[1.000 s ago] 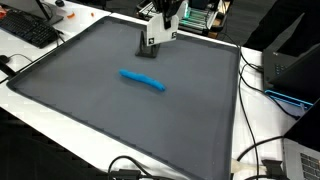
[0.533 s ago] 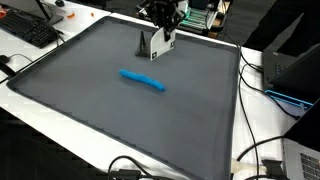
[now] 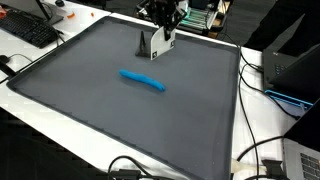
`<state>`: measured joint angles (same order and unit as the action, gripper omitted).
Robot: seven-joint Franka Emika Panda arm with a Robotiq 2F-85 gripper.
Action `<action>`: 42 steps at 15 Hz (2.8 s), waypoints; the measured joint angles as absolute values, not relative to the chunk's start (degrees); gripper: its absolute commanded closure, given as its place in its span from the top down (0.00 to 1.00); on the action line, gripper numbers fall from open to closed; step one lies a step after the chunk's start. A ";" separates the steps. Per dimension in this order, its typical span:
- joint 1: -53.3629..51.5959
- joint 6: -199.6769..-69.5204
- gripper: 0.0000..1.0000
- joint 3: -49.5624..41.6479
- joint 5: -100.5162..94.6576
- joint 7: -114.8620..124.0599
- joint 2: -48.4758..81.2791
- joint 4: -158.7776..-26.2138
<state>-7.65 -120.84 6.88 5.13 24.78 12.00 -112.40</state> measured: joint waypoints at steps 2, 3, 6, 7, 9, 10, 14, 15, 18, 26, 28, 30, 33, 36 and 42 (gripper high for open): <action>-7.98 -120.84 0.01 7.07 5.20 21.70 12.70 -112.02; -8.21 -120.84 0.01 7.20 5.20 19.92 13.34 -111.52; -8.95 -120.77 0.01 7.52 5.00 14.98 16.08 -109.25; -9.20 -120.72 0.01 7.53 4.92 13.58 17.17 -108.25; -9.55 -120.17 0.01 7.51 4.11 11.64 19.58 -106.01; -9.66 -119.87 0.01 7.47 3.38 11.12 20.84 -104.80; -9.93 -119.68 0.01 6.77 -0.25 11.03 25.36 -100.77; -9.97 -119.69 0.01 6.51 -0.95 11.03 26.29 -100.02; -10.31 -119.71 0.01 5.59 -2.27 11.03 28.53 -98.06; -10.99 -120.76 0.01 4.40 -2.81 11.07 32.06 -95.12; -11.23 -121.35 0.01 4.10 -2.96 11.07 32.71 -94.66; -11.42 -121.98 0.01 3.87 -3.12 11.13 33.28 -94.42; -11.66 -122.63 0.01 3.63 -3.20 11.25 33.62 -94.36; -11.87 -122.88 0.01 3.38 -3.20 11.33 33.94 -94.36; -12.11 -122.89 0.01 3.19 -3.20 12.37 34.57 -94.39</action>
<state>-12.11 -122.89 3.19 -3.20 12.37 34.57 -94.39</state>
